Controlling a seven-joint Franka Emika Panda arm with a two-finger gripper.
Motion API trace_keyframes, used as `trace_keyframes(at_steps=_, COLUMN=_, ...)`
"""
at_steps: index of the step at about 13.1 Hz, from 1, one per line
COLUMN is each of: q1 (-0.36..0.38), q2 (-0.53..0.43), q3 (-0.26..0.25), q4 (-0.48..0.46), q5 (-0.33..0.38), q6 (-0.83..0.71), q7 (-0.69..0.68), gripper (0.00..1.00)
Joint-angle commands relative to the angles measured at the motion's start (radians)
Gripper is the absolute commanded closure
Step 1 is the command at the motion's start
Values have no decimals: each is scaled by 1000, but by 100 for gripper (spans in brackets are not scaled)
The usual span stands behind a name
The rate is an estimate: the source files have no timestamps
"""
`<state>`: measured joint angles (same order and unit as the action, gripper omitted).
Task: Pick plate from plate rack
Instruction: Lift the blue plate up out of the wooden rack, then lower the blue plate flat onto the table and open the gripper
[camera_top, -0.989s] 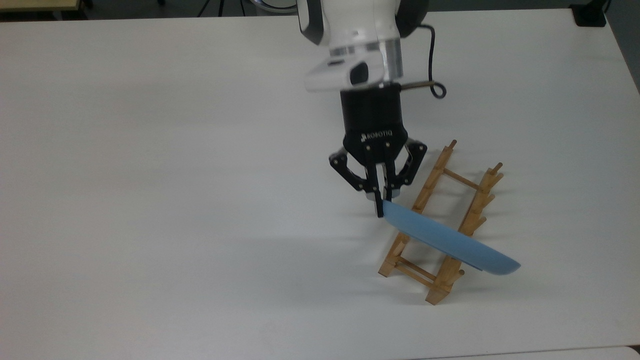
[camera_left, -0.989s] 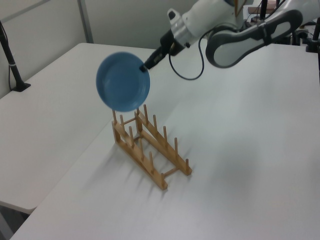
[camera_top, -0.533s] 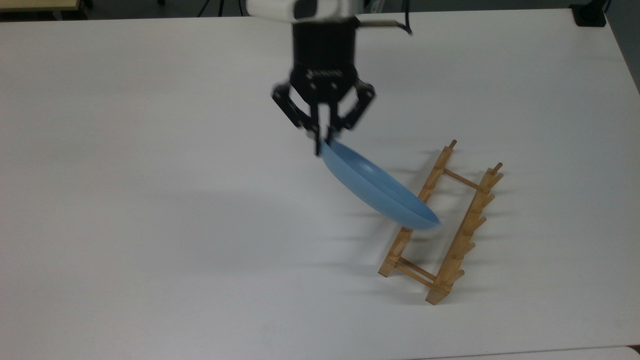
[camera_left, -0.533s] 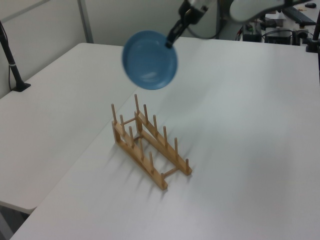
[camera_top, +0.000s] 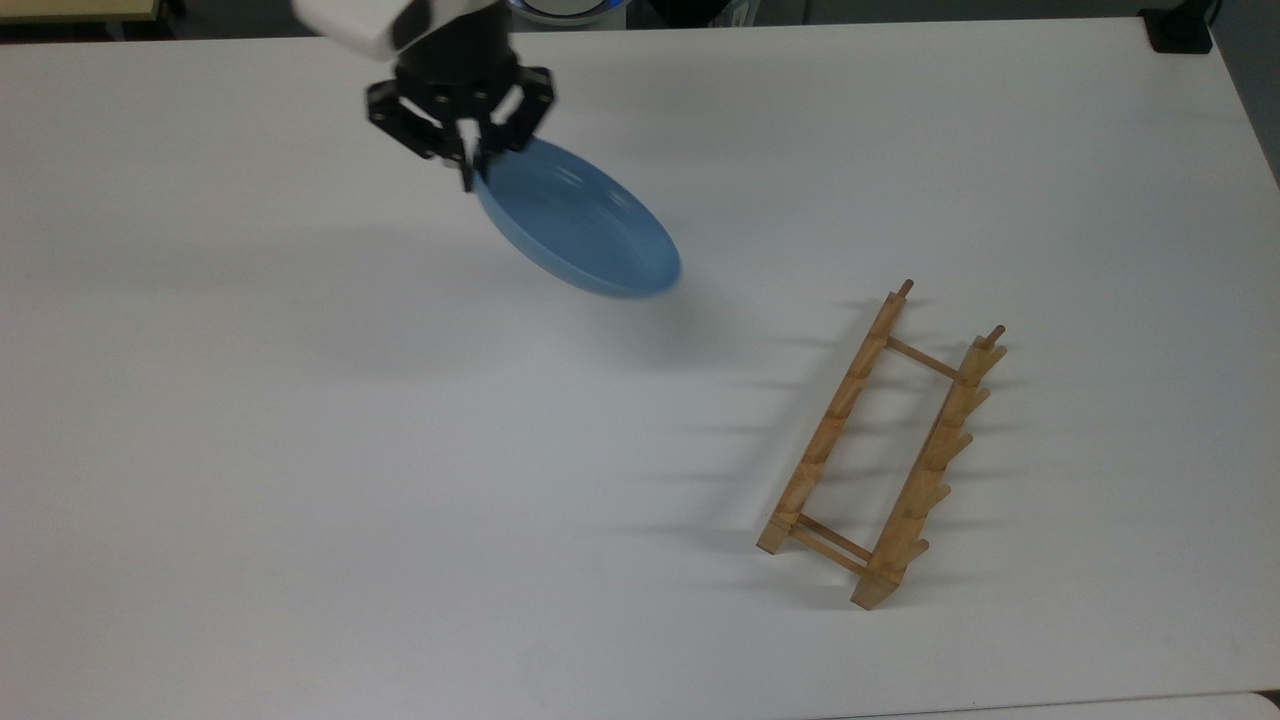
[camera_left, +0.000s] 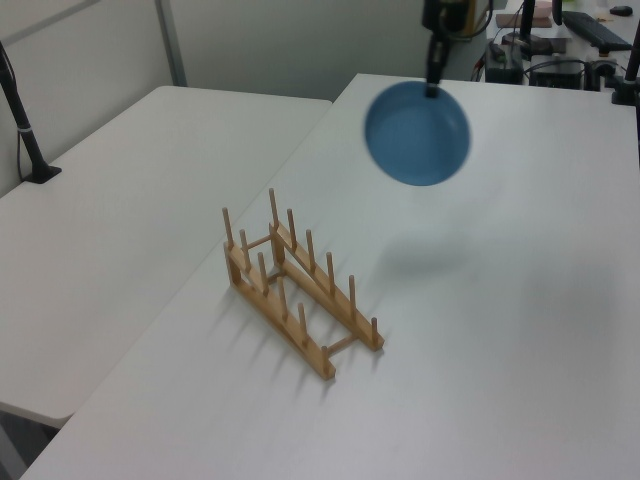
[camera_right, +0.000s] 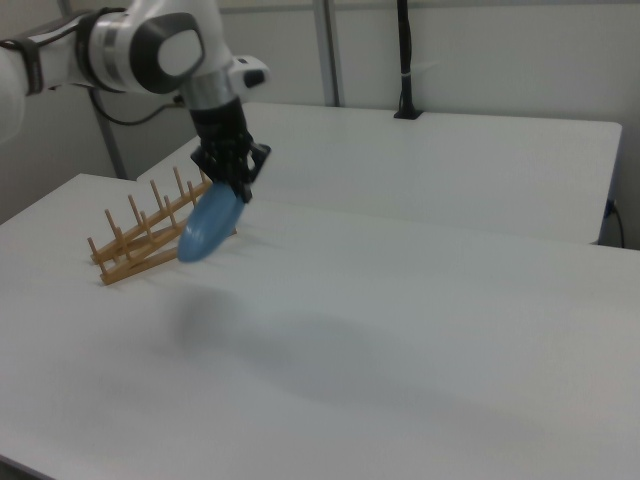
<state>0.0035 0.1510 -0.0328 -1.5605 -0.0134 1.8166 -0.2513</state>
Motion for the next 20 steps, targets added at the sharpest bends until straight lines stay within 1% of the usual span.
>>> trace_keyframes(at_steps=1, q1=-25, q2=-7, q3=-87, q4=-58, q5=70, q6=-83, q7=-218, gripper=100)
trace_keyframes(at_steps=3, q1=-83, q2=36, q3=-96, q4=-78, q5=84, q6=-86, q7=-267, gripper=100)
trace_keyframes(at_steps=5, q1=-106, q2=84, q3=-96, q4=-111, q5=85, q6=-79, q7=-286, gripper=100)
trace_keyframes(at_steps=7, q1=-132, q2=139, q3=-96, q4=-121, q5=85, q6=-76, q7=-292, gripper=100)
trace_keyframes(at_steps=10, q1=-151, q2=188, q3=-96, q4=-147, q5=85, q6=-53, q7=-308, gripper=100)
trace_keyframes(at_steps=15, q1=-161, q2=216, q3=-95, q4=-188, q5=89, q6=29, q7=-310, gripper=100)
trace_keyframes(at_steps=16, q1=-161, q2=222, q3=-96, q4=-190, q5=89, q6=32, q7=-309, gripper=92)
trace_keyframes(at_steps=17, q1=-163, q2=223, q3=-95, q4=-188, q5=89, q6=32, q7=-307, gripper=31)
trace_keyframes(at_steps=18, q1=-168, q2=219, q3=-96, q4=-185, q5=89, q6=30, q7=-306, gripper=0)
trace_keyframes(at_steps=20, q1=-171, q2=184, q3=-96, q4=-179, q5=90, q6=18, q7=-298, gripper=0)
